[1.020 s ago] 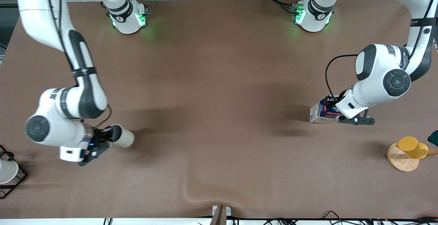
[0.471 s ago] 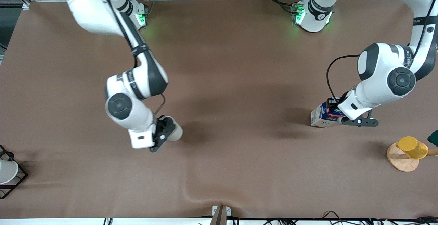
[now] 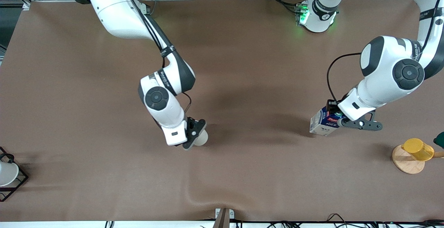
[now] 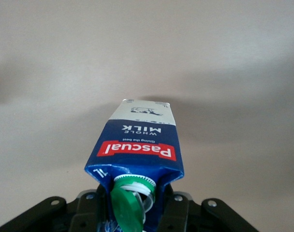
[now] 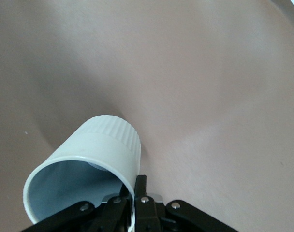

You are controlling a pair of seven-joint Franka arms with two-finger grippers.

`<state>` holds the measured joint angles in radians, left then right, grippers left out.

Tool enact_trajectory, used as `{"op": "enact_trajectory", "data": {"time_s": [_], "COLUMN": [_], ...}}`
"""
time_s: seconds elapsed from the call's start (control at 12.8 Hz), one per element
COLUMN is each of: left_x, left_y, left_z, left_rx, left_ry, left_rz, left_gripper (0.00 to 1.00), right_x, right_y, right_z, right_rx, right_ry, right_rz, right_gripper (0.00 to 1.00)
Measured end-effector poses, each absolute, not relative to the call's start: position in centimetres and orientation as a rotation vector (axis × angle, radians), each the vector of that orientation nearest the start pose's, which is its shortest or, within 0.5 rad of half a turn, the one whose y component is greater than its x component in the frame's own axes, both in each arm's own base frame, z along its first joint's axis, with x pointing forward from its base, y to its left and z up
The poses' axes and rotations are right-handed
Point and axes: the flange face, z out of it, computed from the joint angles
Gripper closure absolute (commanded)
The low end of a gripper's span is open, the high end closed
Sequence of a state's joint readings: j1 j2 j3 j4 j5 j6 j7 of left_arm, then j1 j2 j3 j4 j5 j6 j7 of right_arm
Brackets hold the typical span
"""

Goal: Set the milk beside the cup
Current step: 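Lift the mug with the right gripper while the left gripper lifts the carton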

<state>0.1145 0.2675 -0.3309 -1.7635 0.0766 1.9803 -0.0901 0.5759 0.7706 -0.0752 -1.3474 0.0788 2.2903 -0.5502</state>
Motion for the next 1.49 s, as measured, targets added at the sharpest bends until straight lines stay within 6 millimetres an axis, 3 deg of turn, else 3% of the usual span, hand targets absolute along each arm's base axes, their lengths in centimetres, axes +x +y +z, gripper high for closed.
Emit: {"op": "enact_trajectory", "data": {"time_s": [0.31, 0.55, 0.86, 0.94, 1.02, 1.1, 1.49], "left_x": [59.6, 58.1, 56.3, 56.2, 56.3, 56.5, 57.1], "left_y": [-18.2, -22.1, -26.6, -27.0, -27.0, -26.8, -26.8], "left_z": [42.7, 42.7, 41.6, 41.1, 40.8, 40.7, 41.1], "left_rx": [-3.161, -3.171, -3.174, -3.175, -3.177, -3.180, -3.209], "left_ry": [0.191, 0.151, 0.030, 0.009, -0.009, -0.020, -0.068], "left_rz": [0.095, 0.120, 0.163, 0.174, 0.179, 0.178, 0.185], "left_gripper": [0.71, 0.71, 0.71, 0.70, 0.70, 0.70, 0.70], "right_x": [63.0, 61.1, 60.1, 59.8, 59.5, 59.4, 59.7], "right_y": [41.9, 44.7, 46.3, 46.8, 47.2, 47.3, 47.3], "right_z": [27.2, 26.8, 27.0, 27.0, 27.1, 27.1, 27.4], "right_rx": [-2.702, -2.667, -2.635, -2.624, -2.617, -2.614, -2.616], "right_ry": [-1.750, -1.951, -2.018, -2.030, -2.037, -2.040, -2.038], "right_rz": [-0.293, -0.308, -0.333, -0.345, -0.349, -0.351, -0.372], "right_gripper": [1.00, 1.00, 1.00, 0.78, 0.31, 0.00, 0.00]}}
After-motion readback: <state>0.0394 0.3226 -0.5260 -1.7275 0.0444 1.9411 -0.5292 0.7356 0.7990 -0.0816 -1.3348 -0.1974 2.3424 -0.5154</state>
